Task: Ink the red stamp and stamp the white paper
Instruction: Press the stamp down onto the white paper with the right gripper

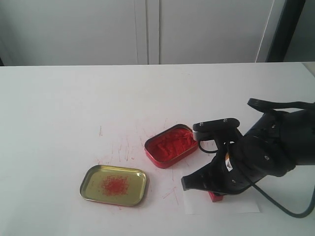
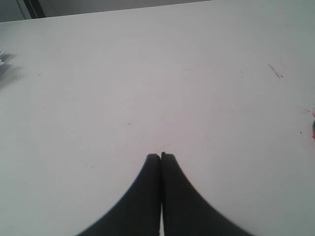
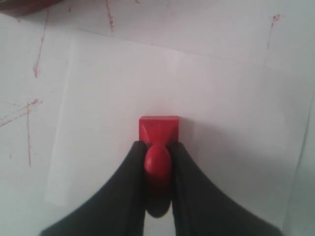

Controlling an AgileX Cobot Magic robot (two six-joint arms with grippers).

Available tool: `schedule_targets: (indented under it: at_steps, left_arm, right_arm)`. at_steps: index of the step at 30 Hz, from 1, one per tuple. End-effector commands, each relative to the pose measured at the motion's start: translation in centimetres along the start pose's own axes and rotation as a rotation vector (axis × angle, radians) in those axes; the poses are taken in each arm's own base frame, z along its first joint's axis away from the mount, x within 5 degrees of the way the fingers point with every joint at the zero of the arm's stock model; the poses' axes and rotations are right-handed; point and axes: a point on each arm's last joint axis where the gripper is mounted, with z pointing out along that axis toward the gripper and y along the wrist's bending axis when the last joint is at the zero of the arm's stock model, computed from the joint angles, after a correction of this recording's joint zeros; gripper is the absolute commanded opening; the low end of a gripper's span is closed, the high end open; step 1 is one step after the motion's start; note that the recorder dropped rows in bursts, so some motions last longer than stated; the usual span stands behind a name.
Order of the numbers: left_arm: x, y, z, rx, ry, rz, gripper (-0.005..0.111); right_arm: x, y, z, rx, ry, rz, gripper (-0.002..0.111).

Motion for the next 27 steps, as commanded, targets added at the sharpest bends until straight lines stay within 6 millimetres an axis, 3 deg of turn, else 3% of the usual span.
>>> schedule_targets:
  at_steps: [1, 8, 19, 27]
  left_arm:
    - [0.0, 0.0, 0.0, 0.005, 0.000, -0.008, 0.000]
    - [0.0, 0.0, 0.0, 0.005, 0.000, -0.008, 0.000]
    - [0.0, 0.0, 0.0, 0.005, 0.000, -0.008, 0.000]
    - [0.0, 0.0, 0.0, 0.005, 0.000, -0.008, 0.000]
  right_arm:
    - [3.6, -0.8, 4.0, 0.063, 0.211, 0.065, 0.000]
    - [3.4, -0.7, 3.6, 0.061, 0.193, 0.142, 0.000]
    - [1.6, -0.1, 1.1, -0.036, 0.012, 0.295, 0.000]
    - [0.6, 0.4, 0.7, -0.118, -0.093, 0.324, 0.000]
